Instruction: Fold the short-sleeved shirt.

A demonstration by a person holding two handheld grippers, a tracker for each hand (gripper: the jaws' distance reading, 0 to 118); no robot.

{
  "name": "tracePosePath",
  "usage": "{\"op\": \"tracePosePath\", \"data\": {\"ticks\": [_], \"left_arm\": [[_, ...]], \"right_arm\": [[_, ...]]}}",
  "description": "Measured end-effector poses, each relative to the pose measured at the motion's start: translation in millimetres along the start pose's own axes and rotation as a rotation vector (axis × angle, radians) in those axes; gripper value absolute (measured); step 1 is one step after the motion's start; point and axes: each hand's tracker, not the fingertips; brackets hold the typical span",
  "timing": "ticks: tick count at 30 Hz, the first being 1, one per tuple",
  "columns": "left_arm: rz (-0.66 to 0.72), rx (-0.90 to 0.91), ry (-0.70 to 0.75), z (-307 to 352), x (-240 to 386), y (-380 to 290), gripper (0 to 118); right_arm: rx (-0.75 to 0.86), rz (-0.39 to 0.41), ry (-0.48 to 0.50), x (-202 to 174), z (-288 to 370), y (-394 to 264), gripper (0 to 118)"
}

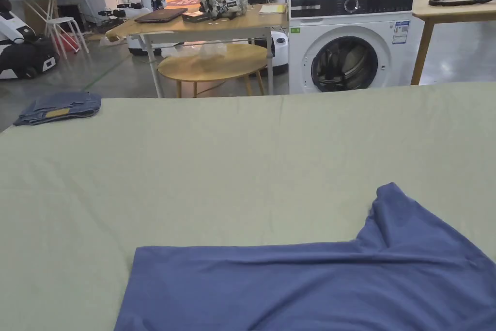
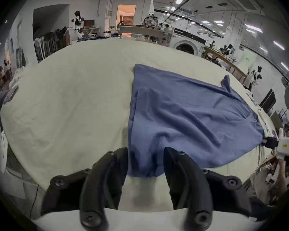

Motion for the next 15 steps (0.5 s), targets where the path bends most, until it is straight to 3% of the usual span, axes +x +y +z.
{"op": "tracePosePath", "data": {"ticks": [4,11,12,13,14,15], "left_arm": [[0.03,0.167,-0.073,18.8,17.6,15.2,43],[-0.253,0.423,-0.044,66.1,78.0,55.9,43],[-0.272,0.437,-0.051,69.3,83.5,59.8,39],[-0.28,0.437,-0.064,70.8,87.3,62.7,29],[-0.285,0.437,-0.074,71.4,90.6,65.9,4],[-0.287,0.429,-0.077,69.9,93.2,69.5,0]], "right_arm": [[0.127,-0.005,0.056,-8.9,19.1,11.5,53],[0.404,0.057,0.24,-49.5,58.2,56.9,52],[0.426,0.069,0.264,-57.2,60.7,62.0,47],[0.443,0.081,0.277,-62.9,62.8,66.5,18],[0.451,0.093,0.277,-69.1,64.5,71.5,0],[0.453,0.097,0.27,-75.2,64.1,75.7,0]]}}
